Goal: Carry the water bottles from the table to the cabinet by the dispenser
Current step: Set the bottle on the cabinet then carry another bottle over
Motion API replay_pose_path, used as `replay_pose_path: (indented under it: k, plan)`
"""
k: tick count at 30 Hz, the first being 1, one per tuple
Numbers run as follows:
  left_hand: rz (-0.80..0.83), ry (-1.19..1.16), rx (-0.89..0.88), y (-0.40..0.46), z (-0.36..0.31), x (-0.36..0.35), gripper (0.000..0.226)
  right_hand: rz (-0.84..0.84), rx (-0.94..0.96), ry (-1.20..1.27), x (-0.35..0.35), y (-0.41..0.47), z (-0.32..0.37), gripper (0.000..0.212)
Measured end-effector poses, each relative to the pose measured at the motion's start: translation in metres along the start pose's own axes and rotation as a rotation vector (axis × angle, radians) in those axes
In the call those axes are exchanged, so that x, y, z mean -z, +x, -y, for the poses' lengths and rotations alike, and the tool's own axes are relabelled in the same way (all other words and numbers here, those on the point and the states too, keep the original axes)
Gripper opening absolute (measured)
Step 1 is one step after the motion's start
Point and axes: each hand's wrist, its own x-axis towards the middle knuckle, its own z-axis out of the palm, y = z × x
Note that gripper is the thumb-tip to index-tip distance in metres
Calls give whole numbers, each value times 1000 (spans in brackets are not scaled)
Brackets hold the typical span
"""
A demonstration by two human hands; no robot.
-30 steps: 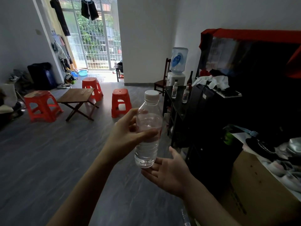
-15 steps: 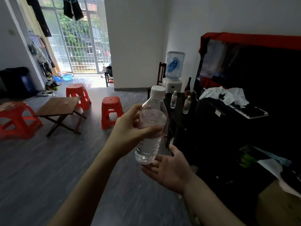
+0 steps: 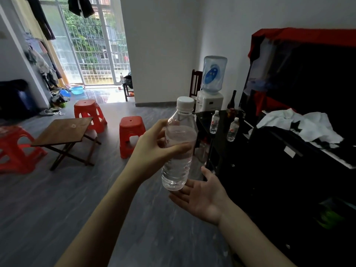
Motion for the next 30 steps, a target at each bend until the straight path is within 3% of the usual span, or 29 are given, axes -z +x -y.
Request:
replay_pose_path:
  k: [13,30]
  plan:
    - [-62,-17,32,192,73,5,59,32,-2,-16,-25,154,155,84]
    - [-65,53,50,382,205,92,56,27,-49,-28,-99,366,263,83]
